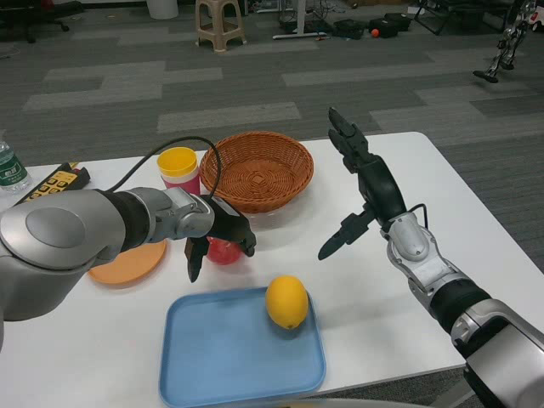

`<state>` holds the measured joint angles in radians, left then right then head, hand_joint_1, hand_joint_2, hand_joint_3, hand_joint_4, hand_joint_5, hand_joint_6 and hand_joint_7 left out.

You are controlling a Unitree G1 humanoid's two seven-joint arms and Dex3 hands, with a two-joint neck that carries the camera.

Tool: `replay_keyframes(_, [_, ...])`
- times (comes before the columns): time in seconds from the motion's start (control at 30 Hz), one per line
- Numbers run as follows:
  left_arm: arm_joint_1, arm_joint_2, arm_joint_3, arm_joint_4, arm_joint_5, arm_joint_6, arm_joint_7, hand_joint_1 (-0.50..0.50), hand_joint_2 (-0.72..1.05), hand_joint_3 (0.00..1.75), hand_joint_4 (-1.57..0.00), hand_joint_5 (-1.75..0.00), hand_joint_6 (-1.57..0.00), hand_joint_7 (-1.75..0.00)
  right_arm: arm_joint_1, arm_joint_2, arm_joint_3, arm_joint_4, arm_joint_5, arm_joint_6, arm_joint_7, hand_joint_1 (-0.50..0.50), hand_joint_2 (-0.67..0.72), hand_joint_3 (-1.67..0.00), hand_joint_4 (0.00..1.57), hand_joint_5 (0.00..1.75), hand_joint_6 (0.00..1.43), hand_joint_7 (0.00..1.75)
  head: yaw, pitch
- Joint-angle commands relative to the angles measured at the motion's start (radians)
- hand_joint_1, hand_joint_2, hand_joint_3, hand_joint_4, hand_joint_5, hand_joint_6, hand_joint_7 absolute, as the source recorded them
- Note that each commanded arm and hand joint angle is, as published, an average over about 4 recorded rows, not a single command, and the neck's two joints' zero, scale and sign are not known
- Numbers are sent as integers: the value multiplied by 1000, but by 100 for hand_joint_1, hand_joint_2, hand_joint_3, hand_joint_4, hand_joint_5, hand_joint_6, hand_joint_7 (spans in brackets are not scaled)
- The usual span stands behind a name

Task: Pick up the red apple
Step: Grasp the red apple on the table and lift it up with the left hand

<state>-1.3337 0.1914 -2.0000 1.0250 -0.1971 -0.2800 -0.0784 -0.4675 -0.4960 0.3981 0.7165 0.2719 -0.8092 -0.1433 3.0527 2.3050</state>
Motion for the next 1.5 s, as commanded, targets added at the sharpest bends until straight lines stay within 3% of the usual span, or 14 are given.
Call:
replay_keyframes(0.03, [19,-1,-8,14,-13,-7,5,-50,38,7,-45,0,-87,-7,4,-9,0,1,7,-8,-5,-50,22,-8,0,0,0,7,4,-3])
replay_keyframes(0.2, [23,0,-6,12,-15,-7,5,-50,43,9,-29,0,-63,-5,4,-7,1,3,7,-8,-5,-50,22,-8,0,0,0,7,10,-3])
replay_keyframes(0.4, [34,-1,-5,28,-15,-7,7,-50,43,0,-12,0,-48,-7,4,-6,2,3,7,-8,-5,-50,22,-8,0,0,0,7,14,-8])
replay_keyframes(0.7, [50,-1,-3,89,-18,23,8,-50,43,0,0,0,-16,0,4,-4,2,3,7,-8,-5,-50,22,-8,0,0,0,7,23,-12])
replay_keyframes(0.97, [69,-8,-13,147,-26,33,35,-50,43,0,0,0,-10,0,4,-1,3,0,7,-10,-5,-50,22,-6,0,2,0,7,25,-9])
replay_keyframes(1.1, [85,-21,-36,189,-68,33,50,-50,34,4,0,0,-10,0,4,4,6,2,7,-10,-5,-50,22,-8,0,0,0,7,33,-6])
replay_keyframes(1.4, [111,-43,-90,237,-101,23,81,-50,36,4,0,0,-11,0,3,14,7,3,7,-10,-5,-50,22,-8,0,0,0,7,40,-13])
replay_keyframes(1.5, [111,-48,-116,231,-101,22,93,-50,43,4,0,0,-18,0,4,16,7,5,7,-9,-5,-50,22,-8,0,0,0,7,48,-11])
